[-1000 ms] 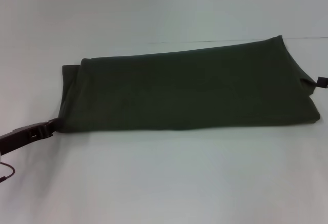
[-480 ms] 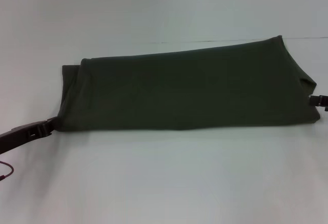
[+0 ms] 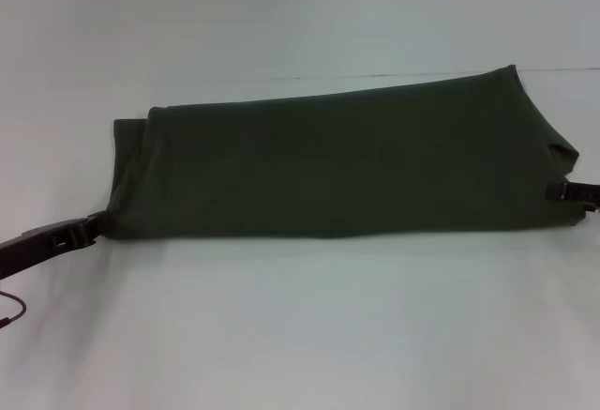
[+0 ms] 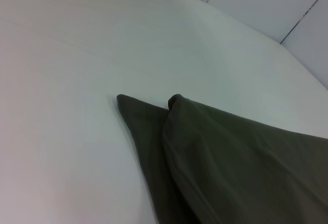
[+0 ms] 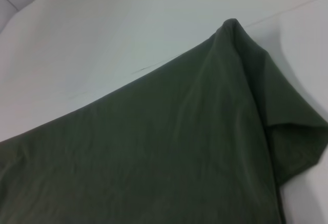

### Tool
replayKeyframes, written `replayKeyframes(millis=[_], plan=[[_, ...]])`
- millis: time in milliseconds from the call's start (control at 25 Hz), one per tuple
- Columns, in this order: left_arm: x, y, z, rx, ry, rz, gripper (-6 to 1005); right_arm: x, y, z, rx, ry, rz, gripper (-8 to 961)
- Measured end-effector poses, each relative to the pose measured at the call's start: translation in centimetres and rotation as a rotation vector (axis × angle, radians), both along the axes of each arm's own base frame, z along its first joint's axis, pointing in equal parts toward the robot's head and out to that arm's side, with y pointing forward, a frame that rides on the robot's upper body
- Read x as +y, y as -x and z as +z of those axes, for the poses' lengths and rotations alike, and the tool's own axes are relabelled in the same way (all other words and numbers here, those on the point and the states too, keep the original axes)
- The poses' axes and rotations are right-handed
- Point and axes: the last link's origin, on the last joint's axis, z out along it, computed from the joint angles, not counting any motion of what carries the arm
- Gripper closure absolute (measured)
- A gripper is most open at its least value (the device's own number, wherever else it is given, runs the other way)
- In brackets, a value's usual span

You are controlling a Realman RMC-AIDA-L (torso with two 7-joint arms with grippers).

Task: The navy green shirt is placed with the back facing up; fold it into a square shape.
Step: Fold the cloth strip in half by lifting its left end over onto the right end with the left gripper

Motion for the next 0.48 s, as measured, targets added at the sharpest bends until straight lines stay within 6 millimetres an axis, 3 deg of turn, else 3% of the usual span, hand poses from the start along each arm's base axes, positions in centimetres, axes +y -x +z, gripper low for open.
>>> replayKeyframes(millis=[480], plan=[[0.05,-0.04,0.04,-0.003,-0.004,0.0,999,0.36,0.49,-0.53,0.007,0.01,0.007,274]])
